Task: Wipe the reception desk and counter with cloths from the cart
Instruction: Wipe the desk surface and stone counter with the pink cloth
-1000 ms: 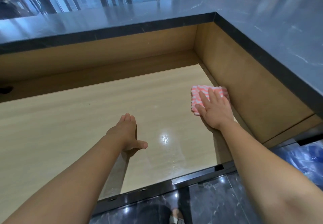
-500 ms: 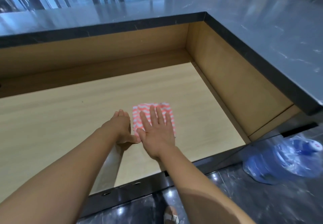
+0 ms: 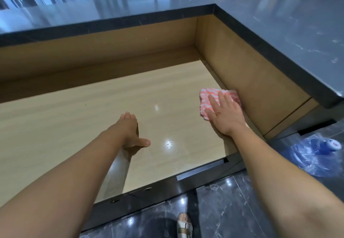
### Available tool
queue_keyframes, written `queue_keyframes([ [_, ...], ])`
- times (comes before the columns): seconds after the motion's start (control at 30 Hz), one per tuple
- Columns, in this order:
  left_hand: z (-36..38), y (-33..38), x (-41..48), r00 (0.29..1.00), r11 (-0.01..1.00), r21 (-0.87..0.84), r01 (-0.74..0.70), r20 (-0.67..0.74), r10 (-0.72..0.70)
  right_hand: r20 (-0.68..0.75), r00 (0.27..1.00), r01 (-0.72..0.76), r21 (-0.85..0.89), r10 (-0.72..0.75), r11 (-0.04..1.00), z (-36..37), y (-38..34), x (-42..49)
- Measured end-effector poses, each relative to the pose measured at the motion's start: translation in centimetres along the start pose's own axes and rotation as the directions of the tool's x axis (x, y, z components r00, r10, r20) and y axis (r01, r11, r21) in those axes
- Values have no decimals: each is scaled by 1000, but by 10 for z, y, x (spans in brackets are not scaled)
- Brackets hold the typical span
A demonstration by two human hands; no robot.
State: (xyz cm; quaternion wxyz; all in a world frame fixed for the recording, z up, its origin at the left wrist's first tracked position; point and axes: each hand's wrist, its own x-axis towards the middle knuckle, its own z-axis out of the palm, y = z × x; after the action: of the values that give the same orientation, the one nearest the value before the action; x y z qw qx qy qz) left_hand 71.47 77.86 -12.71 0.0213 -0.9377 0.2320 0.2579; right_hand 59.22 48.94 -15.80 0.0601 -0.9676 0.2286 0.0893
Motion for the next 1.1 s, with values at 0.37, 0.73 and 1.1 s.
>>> queue_keyframes([
  [0.37,28,-10,-37,953,993,-15,-120,-282,111,6,985,174,-6,-174,985,28,-134,-66],
  [0.73,38,17,-79,964,990,99,-103,-235,124,57,960,274,-8,-273,962,18,-93,-67],
  [1.1,33,21,-78,989,986,138,-93,-98,107,61,994,-95,10,95,995,10,-18,-66],
])
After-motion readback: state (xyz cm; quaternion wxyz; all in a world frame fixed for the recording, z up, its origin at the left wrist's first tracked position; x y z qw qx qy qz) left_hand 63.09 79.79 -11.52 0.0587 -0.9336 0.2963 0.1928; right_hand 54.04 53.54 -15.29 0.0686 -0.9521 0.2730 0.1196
